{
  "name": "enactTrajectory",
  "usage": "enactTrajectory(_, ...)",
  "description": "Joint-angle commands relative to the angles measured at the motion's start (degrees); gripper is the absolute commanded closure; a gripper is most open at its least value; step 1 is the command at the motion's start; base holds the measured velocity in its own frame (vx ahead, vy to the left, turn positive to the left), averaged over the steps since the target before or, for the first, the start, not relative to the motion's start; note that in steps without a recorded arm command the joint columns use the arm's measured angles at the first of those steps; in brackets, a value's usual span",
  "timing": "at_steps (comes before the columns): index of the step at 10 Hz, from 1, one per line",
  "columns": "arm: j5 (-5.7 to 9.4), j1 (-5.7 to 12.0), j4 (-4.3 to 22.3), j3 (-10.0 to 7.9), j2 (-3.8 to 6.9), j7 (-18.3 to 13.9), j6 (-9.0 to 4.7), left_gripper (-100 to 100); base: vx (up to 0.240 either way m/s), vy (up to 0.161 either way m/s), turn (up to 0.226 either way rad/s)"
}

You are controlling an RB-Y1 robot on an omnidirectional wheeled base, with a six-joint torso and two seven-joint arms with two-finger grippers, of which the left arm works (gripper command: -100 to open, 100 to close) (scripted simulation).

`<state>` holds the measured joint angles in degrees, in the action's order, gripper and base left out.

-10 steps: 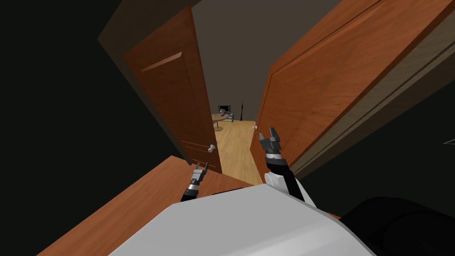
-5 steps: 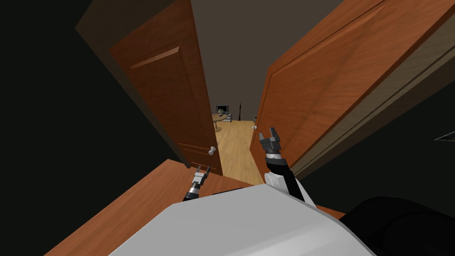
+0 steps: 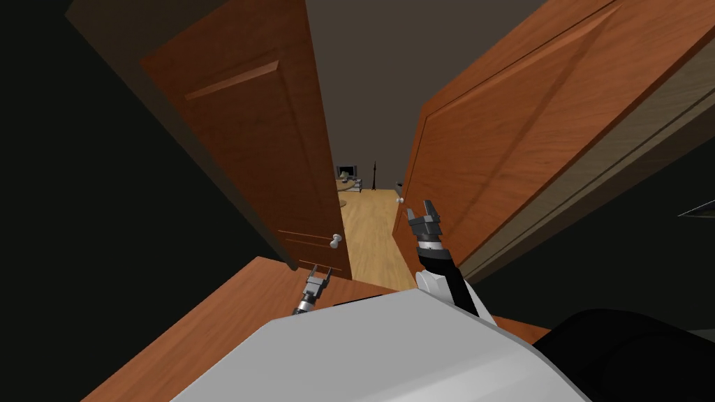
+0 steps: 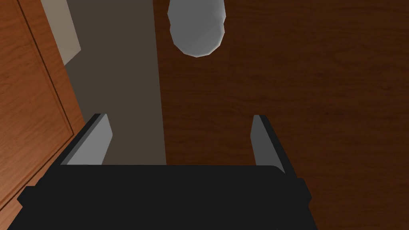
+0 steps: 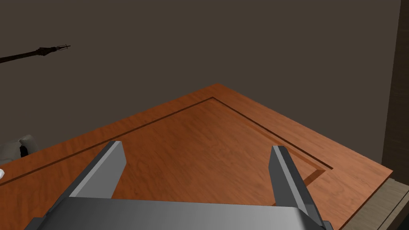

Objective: Push the door open

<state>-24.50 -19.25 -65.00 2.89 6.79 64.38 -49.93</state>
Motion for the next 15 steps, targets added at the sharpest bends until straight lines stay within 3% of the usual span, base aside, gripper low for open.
enactTrajectory(1, -0.72, 0.18, 1.50, 0.13, -0.08, 1.75, -0.21, -100, 0.110, 0.109, -0.093)
enactTrajectory(11, -0.23, 1.83, 3.08, -0.50, -1.46, 2.41, 0.12, -100, 0.152, -0.034, -0.019)
enactTrajectory(12, -0.23, 1.83, 3.08, -0.50, -1.46, 2.41, 0.12, 100, -0.009, 0.000, -0.006)
enactTrajectory(15, -0.23, 1.83, 3.08, -0.50, -1.46, 2.41, 0.12, 100, -0.013, 0.002, -0.010)
